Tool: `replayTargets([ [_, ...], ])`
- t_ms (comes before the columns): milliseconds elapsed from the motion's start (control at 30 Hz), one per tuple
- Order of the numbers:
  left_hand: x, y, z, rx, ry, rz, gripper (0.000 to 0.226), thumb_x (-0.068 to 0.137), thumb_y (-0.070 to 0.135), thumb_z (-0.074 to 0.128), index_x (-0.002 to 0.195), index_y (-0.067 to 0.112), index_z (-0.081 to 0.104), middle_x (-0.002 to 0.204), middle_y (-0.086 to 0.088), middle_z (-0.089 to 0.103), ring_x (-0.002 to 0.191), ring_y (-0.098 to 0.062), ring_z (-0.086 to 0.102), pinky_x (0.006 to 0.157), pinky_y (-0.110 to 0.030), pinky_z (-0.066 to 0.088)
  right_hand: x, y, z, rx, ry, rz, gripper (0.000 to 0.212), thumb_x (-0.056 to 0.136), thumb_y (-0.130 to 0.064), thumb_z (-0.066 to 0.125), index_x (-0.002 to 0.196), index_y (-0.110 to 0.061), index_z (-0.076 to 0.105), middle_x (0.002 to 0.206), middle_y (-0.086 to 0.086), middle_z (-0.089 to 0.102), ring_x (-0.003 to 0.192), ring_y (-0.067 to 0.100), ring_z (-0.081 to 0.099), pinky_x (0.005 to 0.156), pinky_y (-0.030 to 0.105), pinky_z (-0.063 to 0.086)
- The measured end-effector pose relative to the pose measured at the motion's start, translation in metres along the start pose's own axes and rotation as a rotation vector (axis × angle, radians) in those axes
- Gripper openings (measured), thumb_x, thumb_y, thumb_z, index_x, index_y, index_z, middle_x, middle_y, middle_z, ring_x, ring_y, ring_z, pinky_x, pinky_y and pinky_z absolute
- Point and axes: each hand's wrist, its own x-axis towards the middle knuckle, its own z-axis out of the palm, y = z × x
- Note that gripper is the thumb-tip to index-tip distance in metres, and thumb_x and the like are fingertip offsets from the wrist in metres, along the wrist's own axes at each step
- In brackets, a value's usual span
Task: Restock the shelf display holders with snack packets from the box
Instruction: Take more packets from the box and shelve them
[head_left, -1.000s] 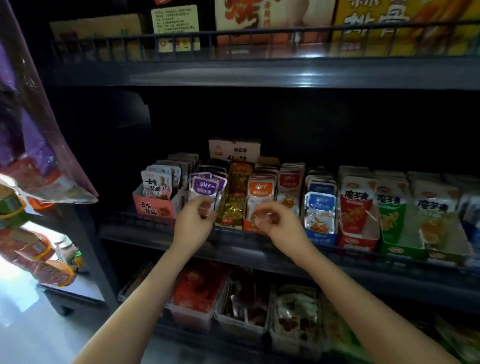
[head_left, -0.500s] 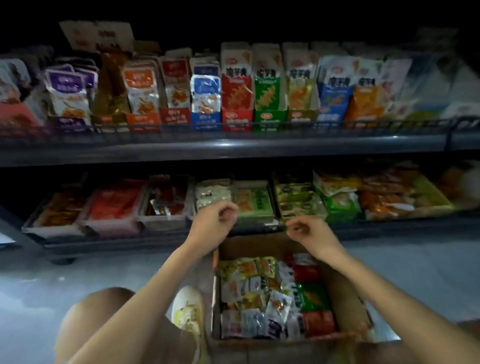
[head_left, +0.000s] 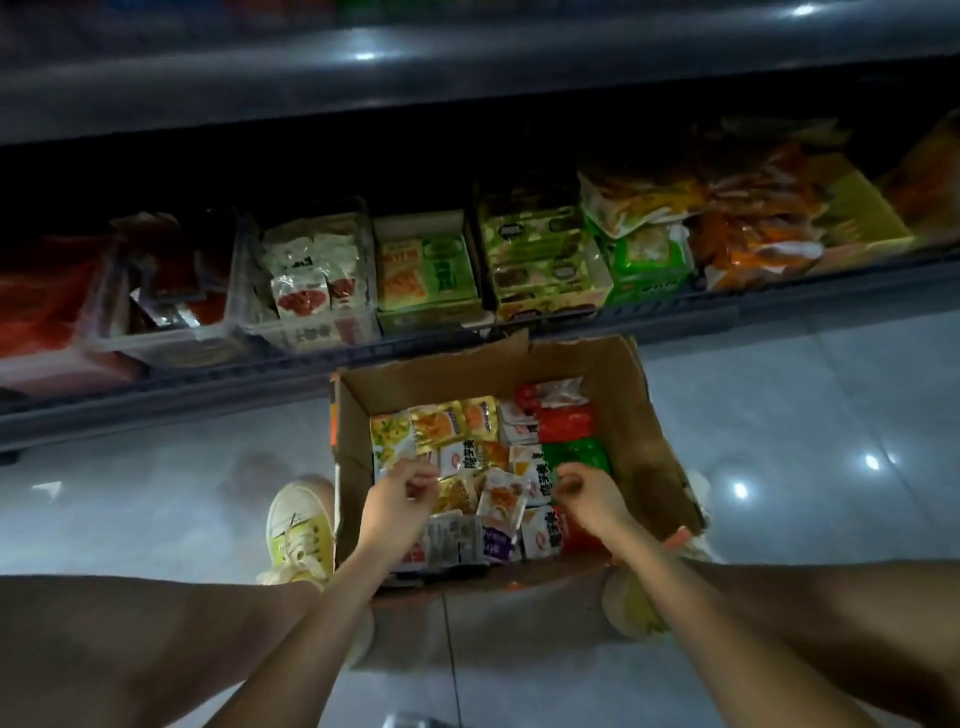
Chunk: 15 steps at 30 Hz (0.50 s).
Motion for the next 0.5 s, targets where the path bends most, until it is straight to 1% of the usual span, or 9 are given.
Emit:
replayTargets([
  [100,0.013,-0.013,0.006,-0.050,0.005,-0.069,0.017,0.088,0.009,0.063,0.093,0.024,0.066,0.092,0.010,0.066,0.089,-0.004,0.061,0.080,-0.020,0.049,0.025,0.003,0.022,0.007,-0.070,0.021,0.027,0.092,-0.020,0.059,0.118,-0.012,0.062,0.114,0.005,0.065,0.108,0.021,0.061,0.090,0.031,0.049],
  [167,0.020,-0.022,0.008,-0.091,0.020,-0.136,0.019,0.088,0.008,0.063,0.088,0.027,0.065,0.092,0.009,0.065,0.092,-0.011,0.062,0.084,-0.031,0.052,0.041,0.001,0.036,0.006,-0.097,0.049,0.035,0.092,-0.020,0.060,0.127,-0.015,0.056,0.121,0.006,0.064,0.111,0.023,0.060,0.093,0.036,0.050],
  [233,0.024,-0.029,0.008,-0.119,0.040,-0.191,0.020,0.088,0.011,0.064,0.085,0.030,0.064,0.096,0.006,0.065,0.094,-0.015,0.062,0.085,-0.037,0.053,0.053,-0.001,0.050,-0.066,-0.096,0.056,0.045,0.094,-0.020,0.058,0.137,-0.013,0.046,0.130,0.006,0.058,0.117,0.025,0.057,0.093,0.033,0.048],
  [267,0.025,-0.031,0.008,-0.124,0.040,-0.206,0.017,0.089,0.013,0.063,0.086,0.029,0.064,0.098,0.005,0.065,0.095,-0.015,0.062,0.085,-0.038,0.053,0.057,-0.001,0.057,-0.110,-0.104,0.045,0.044,0.095,-0.020,0.055,0.137,-0.013,0.045,0.130,0.006,0.058,0.117,0.025,0.056,0.089,0.031,0.047],
  [300,0.026,-0.033,0.008,-0.123,0.032,-0.216,0.014,0.089,0.014,0.063,0.089,0.027,0.065,0.098,0.006,0.065,0.095,-0.014,0.062,0.086,-0.038,0.053,0.059,-0.002,0.063,-0.155,-0.109,0.020,0.039,0.096,-0.020,0.054,0.133,-0.013,0.049,0.127,0.006,0.060,0.115,0.024,0.058,0.084,0.028,0.046],
  [367,0.028,-0.036,0.009,-0.122,0.013,-0.227,0.011,0.090,0.014,0.061,0.094,0.024,0.065,0.097,0.007,0.064,0.096,-0.013,0.062,0.087,-0.038,0.053,0.059,-0.004,0.069,-0.252,-0.101,-0.025,0.027,0.096,-0.022,0.051,0.120,-0.013,0.060,0.116,0.006,0.065,0.106,0.023,0.061,0.075,0.025,0.045],
  [433,0.029,-0.037,0.009,-0.118,0.001,-0.233,0.012,0.091,0.013,0.061,0.096,0.023,0.065,0.094,0.010,0.063,0.096,-0.013,0.061,0.088,-0.037,0.053,0.057,-0.006,0.063,-0.284,-0.055,-0.043,0.020,0.096,-0.021,0.049,0.094,-0.013,0.068,0.096,0.004,0.069,0.089,0.020,0.064,0.067,0.026,0.046],
  [467,0.030,-0.036,0.010,-0.118,0.000,-0.241,0.013,0.090,0.013,0.061,0.096,0.024,0.065,0.094,0.011,0.063,0.096,-0.012,0.061,0.088,-0.037,0.053,0.056,-0.007,0.056,-0.243,-0.020,-0.039,0.024,0.096,-0.020,0.049,0.079,-0.015,0.065,0.083,0.000,0.066,0.078,0.016,0.062,0.060,0.024,0.043],
  [500,0.031,-0.036,0.010,-0.117,0.002,-0.254,0.013,0.090,0.013,0.061,0.096,0.024,0.064,0.093,0.012,0.062,0.096,-0.012,0.061,0.087,-0.037,0.053,0.053,-0.008,0.048,-0.152,0.027,-0.014,0.028,0.095,-0.018,0.051,0.069,-0.018,0.060,0.073,-0.004,0.061,0.069,0.012,0.058,0.055,0.020,0.038],
])
